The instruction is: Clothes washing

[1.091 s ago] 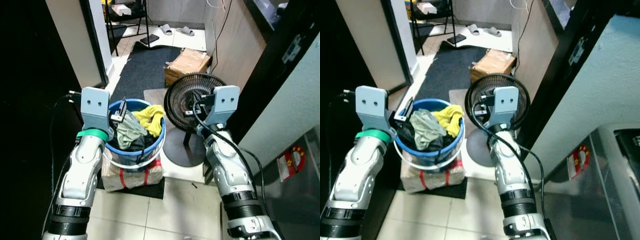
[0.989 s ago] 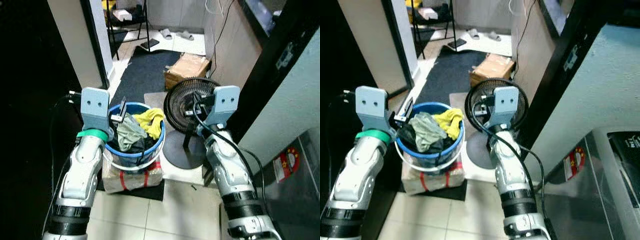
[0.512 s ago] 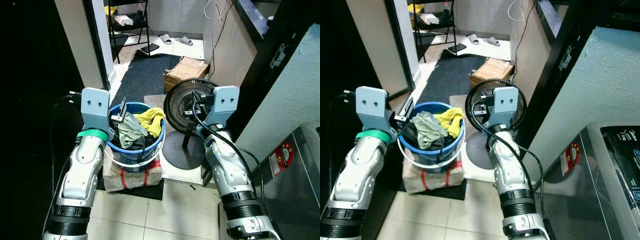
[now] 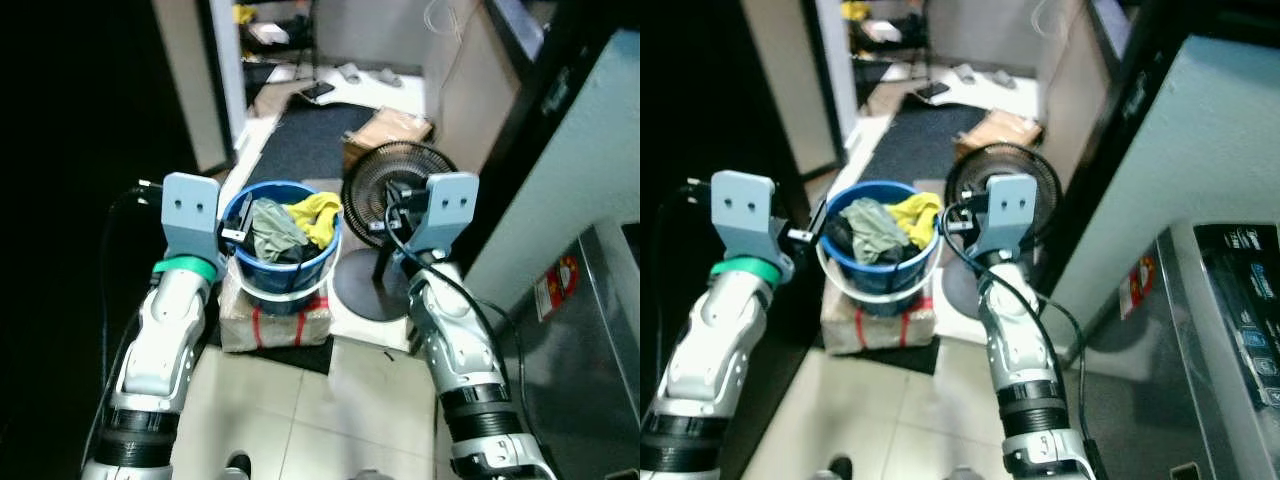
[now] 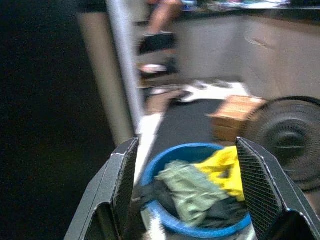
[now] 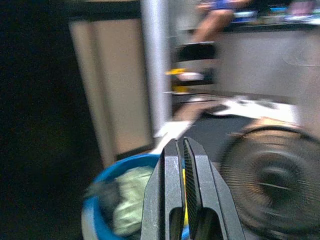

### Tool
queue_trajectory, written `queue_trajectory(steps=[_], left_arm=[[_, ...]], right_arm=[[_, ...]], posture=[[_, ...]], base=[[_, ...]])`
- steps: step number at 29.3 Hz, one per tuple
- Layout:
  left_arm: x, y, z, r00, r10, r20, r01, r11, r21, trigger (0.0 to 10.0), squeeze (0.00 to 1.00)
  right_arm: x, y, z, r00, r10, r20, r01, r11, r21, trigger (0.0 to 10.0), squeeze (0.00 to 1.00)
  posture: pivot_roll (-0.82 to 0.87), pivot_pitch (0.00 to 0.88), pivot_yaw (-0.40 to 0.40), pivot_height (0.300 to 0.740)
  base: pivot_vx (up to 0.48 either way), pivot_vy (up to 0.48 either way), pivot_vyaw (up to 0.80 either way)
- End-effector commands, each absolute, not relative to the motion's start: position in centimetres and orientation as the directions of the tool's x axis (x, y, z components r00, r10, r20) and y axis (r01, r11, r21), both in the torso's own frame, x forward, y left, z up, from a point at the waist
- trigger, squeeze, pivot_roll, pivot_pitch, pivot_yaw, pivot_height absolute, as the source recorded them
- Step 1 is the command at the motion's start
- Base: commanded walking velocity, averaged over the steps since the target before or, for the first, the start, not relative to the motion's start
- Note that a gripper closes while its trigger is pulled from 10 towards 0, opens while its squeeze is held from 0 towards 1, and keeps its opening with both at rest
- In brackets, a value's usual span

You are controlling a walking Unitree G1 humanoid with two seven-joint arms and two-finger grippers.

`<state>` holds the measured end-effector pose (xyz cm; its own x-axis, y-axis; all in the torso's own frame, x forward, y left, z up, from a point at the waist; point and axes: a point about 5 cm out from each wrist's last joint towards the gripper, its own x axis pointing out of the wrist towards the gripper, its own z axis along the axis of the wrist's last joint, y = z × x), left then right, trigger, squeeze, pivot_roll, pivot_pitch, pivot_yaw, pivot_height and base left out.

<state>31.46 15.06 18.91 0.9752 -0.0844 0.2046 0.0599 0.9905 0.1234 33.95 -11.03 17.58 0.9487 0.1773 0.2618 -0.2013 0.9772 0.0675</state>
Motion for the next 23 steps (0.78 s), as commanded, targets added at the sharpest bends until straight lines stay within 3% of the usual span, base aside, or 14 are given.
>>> queue_trajectory(steps=[1,6,15,23], left_arm=[[31.4,15.29,18.57,0.979,-0.077,0.191,0.054,0.991,0.121,10.0,0.0],[31.45,15.27,18.6,0.979,-0.076,0.192,0.053,0.991,0.12,10.0,0.0],[31.52,15.26,18.56,0.979,-0.073,0.188,0.051,0.992,0.119,10.0,0.0],[31.51,15.25,18.61,0.978,-0.078,0.194,0.056,0.991,0.118,10.0,0.0]], right_arm=[[33.91,-10.52,17.69,0.946,0.192,0.263,-0.215,0.974,0.063,10.0,0.0],[33.96,-10.57,17.75,0.946,0.188,0.263,-0.21,0.976,0.055,10.0,0.0],[33.95,-10.73,17.7,0.949,0.176,0.263,-0.203,0.976,0.08,10.0,0.0],[33.97,-10.75,17.68,0.949,0.172,0.263,-0.202,0.975,0.09,10.0,0.0]], posture=[[0.05,0.0,0.008,0.735],[0.05,0.0,0.009,0.735],[0.05,0.0,0.009,0.735],[0.05,0.0,0.009,0.735]], base=[[-0.259,0.0,0.0],[0.0,0.0,0.79],[0.0,0.0,0.0],[0.369,0.0,0.0]])
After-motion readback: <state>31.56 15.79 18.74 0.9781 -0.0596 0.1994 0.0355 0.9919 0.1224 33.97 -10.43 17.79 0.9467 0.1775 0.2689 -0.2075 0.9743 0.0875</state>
